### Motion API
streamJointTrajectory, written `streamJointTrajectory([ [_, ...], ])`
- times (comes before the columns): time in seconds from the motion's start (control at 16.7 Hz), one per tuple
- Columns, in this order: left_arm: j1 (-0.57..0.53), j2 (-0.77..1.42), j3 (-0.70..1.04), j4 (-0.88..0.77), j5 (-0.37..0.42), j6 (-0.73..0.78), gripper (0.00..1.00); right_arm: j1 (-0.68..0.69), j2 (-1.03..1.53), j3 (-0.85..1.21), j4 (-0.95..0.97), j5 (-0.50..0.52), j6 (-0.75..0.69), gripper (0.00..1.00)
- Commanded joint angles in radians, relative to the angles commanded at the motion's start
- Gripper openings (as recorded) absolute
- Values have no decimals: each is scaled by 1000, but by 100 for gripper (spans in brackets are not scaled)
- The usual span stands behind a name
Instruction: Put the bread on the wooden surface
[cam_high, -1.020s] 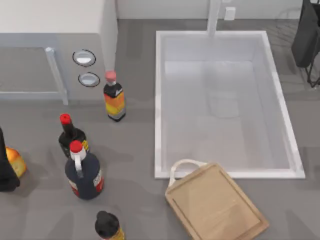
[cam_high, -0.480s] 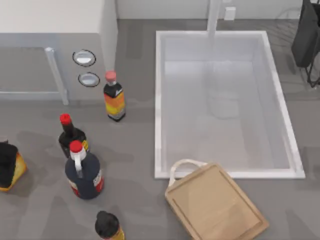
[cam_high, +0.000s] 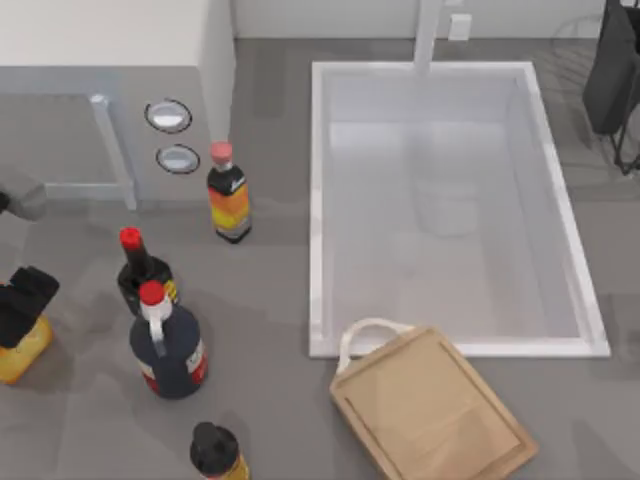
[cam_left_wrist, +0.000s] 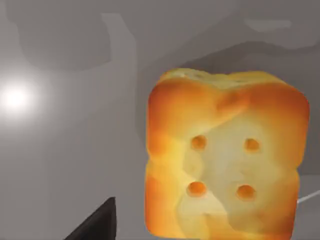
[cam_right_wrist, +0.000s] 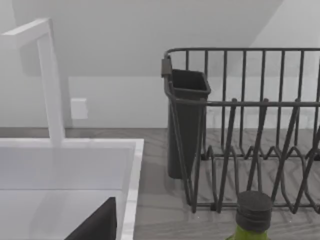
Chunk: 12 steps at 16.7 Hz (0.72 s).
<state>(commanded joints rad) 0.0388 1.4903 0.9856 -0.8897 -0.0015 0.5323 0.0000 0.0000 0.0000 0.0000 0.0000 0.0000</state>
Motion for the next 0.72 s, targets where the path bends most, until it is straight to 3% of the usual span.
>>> streamJointTrajectory([
  [0.3, 23, 200, 151, -121, 2, 55, 100, 0, 0, 0, 0, 0, 0, 100],
  [0.72, 21, 214, 142, -107, 2, 55, 100, 0, 0, 0, 0, 0, 0, 100],
])
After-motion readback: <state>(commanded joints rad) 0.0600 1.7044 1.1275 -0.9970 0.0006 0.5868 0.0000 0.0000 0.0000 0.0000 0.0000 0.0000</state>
